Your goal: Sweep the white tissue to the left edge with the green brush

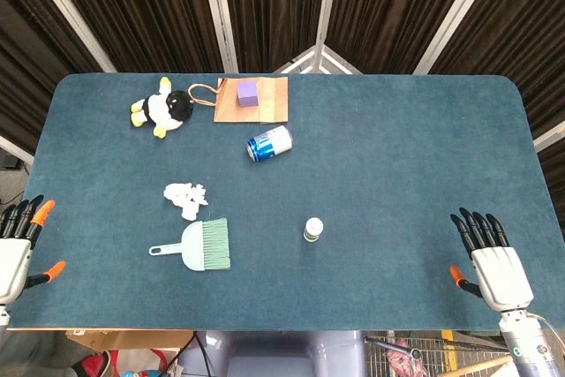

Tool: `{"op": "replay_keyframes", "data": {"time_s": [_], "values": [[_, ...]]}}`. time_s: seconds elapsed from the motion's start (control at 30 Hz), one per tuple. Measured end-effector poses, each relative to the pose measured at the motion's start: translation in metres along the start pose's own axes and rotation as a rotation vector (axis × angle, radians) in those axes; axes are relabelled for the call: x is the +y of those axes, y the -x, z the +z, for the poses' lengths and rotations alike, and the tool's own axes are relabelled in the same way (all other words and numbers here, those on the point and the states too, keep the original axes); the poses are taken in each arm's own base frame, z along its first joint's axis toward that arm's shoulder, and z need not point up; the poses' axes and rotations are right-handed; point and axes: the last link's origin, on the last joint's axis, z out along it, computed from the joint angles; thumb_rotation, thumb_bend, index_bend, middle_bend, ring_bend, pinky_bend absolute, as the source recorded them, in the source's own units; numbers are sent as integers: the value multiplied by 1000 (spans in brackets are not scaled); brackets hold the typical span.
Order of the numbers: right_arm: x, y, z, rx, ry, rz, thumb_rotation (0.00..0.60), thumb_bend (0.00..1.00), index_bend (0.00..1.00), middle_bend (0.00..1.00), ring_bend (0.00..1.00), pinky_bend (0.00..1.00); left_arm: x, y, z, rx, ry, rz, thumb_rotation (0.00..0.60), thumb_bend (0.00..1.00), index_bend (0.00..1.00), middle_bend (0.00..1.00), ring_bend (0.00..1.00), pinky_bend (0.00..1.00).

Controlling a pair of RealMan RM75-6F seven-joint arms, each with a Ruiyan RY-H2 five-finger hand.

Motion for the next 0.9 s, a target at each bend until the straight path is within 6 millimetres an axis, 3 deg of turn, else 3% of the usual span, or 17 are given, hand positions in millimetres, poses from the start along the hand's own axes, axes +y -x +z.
{"op": "replay_keyframes", "data": {"time_s": [0.3, 0.4, 0.47, 0.53, 0.6, 0.67, 0.7, 0.8, 0.9], "values": [[0, -1, -1, 3, 2, 2, 600, 321, 0, 0, 0, 11, 1, 0, 0, 1, 5, 4, 600, 0, 0, 0, 0, 9], [0, -2, -1, 7, 1, 4, 600, 322, 0, 0, 0, 11, 2, 0, -1, -4, 7, 7, 600, 0, 0, 0, 8, 100], [-1, -1, -1, 3, 1, 4, 600, 321, 0, 0, 0, 11, 3, 0, 0, -5, 8, 12, 600, 0, 0, 41, 107, 243], [-1, 0, -1, -2, 2, 4, 600, 321, 0, 0, 0, 10, 5, 0, 2, 0, 11, 20, 600, 3, 0, 185, 296, 426], [-1, 0, 0, -4, 1, 3, 600, 321, 0, 0, 0, 10, 9, -2, 7, 9, 12, 26, 600, 34, 9, 466, 564, 656], [-1, 0, 0, -1, -1, 3, 600, 321, 0, 0, 0, 11, 13, -2, 11, 9, 12, 18, 600, 85, 83, 683, 758, 821], [-2, 0, 0, -1, -2, 6, 600, 321, 0, 0, 0, 11, 17, -1, 14, 3, 13, 5, 600, 122, 175, 788, 851, 904], [-2, 0, 0, -2, -3, 13, 600, 321, 0, 0, 0, 11, 29, 2, 22, -39, 16, -24, 600, 212, 383, 968, 992, 1000], [-2, 0, 0, -3, -3, 14, 600, 321, 0, 0, 0, 11, 45, 9, 32, -98, 17, -45, 600, 266, 441, 1000, 1000, 1000]]}}
